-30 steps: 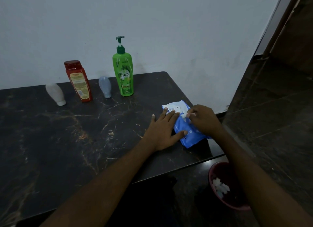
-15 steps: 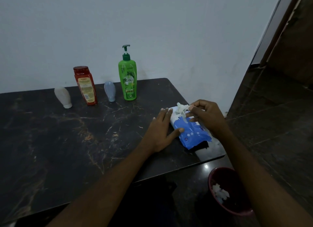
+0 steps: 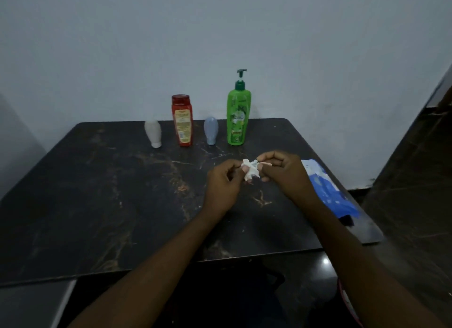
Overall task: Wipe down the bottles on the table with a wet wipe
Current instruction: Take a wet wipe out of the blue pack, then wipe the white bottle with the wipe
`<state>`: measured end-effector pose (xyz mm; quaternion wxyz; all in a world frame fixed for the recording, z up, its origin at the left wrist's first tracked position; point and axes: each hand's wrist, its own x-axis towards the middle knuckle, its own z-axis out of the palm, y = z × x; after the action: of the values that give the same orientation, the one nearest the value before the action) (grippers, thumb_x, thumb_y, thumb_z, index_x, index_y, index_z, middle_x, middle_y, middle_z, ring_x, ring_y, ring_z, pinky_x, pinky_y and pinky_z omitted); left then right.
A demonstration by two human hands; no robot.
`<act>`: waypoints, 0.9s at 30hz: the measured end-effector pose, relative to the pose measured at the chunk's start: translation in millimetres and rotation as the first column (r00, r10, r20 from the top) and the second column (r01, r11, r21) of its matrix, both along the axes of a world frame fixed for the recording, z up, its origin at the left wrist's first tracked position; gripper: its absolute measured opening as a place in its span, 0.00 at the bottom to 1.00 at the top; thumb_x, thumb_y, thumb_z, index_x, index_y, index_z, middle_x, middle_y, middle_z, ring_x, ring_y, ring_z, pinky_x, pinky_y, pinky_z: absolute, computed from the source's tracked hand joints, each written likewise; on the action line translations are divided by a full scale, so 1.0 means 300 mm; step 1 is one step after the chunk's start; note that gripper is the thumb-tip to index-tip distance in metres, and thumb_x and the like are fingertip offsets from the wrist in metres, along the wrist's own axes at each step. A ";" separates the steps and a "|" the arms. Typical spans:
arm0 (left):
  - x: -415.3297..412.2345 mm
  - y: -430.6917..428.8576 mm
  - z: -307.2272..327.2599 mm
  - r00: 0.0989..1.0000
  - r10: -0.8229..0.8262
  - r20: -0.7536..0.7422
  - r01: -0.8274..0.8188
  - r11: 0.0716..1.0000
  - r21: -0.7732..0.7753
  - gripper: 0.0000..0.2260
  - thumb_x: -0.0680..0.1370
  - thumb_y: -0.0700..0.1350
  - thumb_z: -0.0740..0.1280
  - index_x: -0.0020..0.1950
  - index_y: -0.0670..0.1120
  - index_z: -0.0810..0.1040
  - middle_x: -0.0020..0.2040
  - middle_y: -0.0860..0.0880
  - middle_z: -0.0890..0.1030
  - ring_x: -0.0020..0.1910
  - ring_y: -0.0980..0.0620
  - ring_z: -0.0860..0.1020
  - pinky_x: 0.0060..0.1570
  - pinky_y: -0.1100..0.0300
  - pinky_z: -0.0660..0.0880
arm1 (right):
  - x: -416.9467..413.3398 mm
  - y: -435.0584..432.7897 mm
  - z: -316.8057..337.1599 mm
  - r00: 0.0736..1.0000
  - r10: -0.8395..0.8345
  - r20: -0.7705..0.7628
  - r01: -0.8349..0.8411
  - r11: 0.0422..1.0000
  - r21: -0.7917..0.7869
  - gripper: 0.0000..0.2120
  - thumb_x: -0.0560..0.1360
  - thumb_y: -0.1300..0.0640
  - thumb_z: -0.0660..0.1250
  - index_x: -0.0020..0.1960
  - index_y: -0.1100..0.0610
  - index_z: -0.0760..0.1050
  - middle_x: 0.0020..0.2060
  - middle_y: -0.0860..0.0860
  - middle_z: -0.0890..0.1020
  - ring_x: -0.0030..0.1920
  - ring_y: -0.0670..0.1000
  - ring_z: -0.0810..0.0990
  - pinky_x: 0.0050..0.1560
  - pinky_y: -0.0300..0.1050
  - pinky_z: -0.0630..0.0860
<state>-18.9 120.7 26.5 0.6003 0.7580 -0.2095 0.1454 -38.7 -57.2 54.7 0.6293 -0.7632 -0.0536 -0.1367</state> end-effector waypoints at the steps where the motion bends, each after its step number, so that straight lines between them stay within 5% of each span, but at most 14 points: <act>1: 0.004 0.035 0.002 0.999 0.018 -0.035 -0.019 1.000 -0.018 0.06 0.82 0.44 0.68 0.52 0.45 0.85 0.44 0.49 0.87 0.43 0.48 0.85 0.46 0.43 0.82 | 0.010 0.038 -0.007 0.999 0.004 0.033 -0.002 0.998 -0.065 0.07 0.75 0.67 0.69 0.50 0.59 0.82 0.43 0.50 0.85 0.40 0.46 0.84 0.38 0.41 0.81; 10: 0.039 0.286 0.018 0.971 0.099 -0.216 -0.115 0.991 -0.065 0.09 0.83 0.46 0.67 0.50 0.43 0.84 0.43 0.48 0.87 0.44 0.46 0.85 0.49 0.43 0.82 | 0.089 0.321 -0.036 0.980 0.152 0.131 -0.082 0.900 -0.428 0.15 0.75 0.50 0.72 0.60 0.50 0.81 0.52 0.45 0.82 0.52 0.42 0.80 0.54 0.38 0.75; 13: 0.048 0.337 0.020 0.959 0.092 -0.268 -0.115 0.991 -0.073 0.10 0.83 0.46 0.67 0.50 0.43 0.86 0.43 0.47 0.87 0.45 0.44 0.85 0.48 0.44 0.82 | 0.124 0.392 -0.033 0.980 0.127 0.152 -0.045 0.890 -0.453 0.16 0.73 0.53 0.73 0.60 0.50 0.81 0.53 0.46 0.84 0.54 0.43 0.80 0.59 0.41 0.75; 19: 0.121 0.440 0.020 0.907 0.112 -0.406 -0.156 0.985 -0.076 0.09 0.83 0.46 0.66 0.52 0.45 0.86 0.44 0.47 0.87 0.45 0.43 0.86 0.48 0.39 0.83 | 0.225 0.488 -0.042 0.989 0.072 0.127 -0.021 0.931 -0.364 0.11 0.75 0.58 0.72 0.57 0.55 0.83 0.50 0.48 0.86 0.48 0.41 0.83 0.53 0.34 0.77; 23: 0.223 0.536 -0.012 0.907 0.244 -0.343 -0.238 0.969 0.059 0.05 0.82 0.44 0.68 0.51 0.48 0.84 0.44 0.49 0.86 0.44 0.49 0.86 0.50 0.44 0.84 | 0.322 0.531 -0.082 0.999 0.044 -0.020 -0.047 0.981 -0.186 0.11 0.74 0.59 0.73 0.56 0.54 0.84 0.47 0.46 0.86 0.44 0.45 0.85 0.47 0.48 0.84; 27: 0.329 0.611 -0.038 0.861 0.440 -0.256 -0.412 0.897 0.160 0.04 0.79 0.45 0.72 0.54 0.50 0.80 0.47 0.53 0.83 0.46 0.56 0.82 0.53 0.52 0.82 | 0.415 0.568 -0.133 0.994 0.025 -0.108 -0.041 0.989 -0.143 0.11 0.73 0.58 0.74 0.56 0.54 0.83 0.48 0.46 0.86 0.45 0.45 0.85 0.49 0.52 0.83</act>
<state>79.9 304.1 15.0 0.5387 0.8273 0.0452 0.1531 85.7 113.4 14.6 0.5762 -0.8121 -0.0425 -0.0813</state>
